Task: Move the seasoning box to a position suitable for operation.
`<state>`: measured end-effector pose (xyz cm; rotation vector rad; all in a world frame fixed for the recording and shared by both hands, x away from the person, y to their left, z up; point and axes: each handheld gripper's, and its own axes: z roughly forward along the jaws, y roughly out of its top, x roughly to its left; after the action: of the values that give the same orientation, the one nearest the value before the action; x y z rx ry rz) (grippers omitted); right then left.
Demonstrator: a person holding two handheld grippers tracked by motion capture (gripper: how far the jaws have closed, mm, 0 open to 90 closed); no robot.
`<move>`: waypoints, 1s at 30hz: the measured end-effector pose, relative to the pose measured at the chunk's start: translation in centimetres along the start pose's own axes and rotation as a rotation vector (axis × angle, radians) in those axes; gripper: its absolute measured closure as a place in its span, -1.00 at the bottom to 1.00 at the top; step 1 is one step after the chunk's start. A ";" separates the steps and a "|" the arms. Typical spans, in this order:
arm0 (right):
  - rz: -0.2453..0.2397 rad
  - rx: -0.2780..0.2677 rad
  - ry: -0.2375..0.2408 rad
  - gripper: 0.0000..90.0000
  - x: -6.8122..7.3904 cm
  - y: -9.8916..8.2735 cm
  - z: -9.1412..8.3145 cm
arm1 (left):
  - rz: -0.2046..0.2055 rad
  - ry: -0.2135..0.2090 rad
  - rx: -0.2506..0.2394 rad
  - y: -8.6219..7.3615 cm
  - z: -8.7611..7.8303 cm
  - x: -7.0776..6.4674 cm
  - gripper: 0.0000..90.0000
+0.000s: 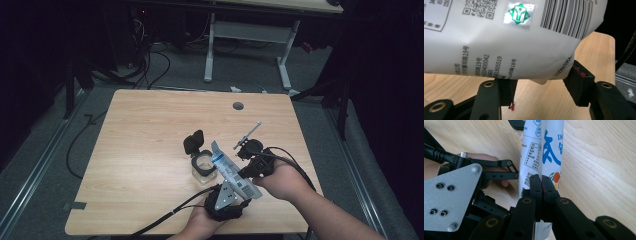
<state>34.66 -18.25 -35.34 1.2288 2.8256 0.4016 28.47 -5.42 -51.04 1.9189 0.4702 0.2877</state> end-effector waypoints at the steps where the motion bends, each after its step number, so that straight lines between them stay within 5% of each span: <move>1: -0.003 0.001 0.001 0.99 0.0 0.1 0.0 | -0.002 0.002 0.001 0.0 -0.1 0.1 0.05; 13: -0.057 0.001 0.002 0.99 0.5 1.9 0.3 | -0.020 0.038 -0.004 -0.2 -1.1 1.1 0.05; 30: -0.068 0.002 -0.011 1.00 0.9 3.3 0.6 | -0.031 0.045 -0.012 -0.3 -1.6 1.6 0.02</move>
<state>36.47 -15.33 -35.01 1.1286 2.8492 0.3878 29.16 -3.25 -50.71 1.8948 0.5271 0.3136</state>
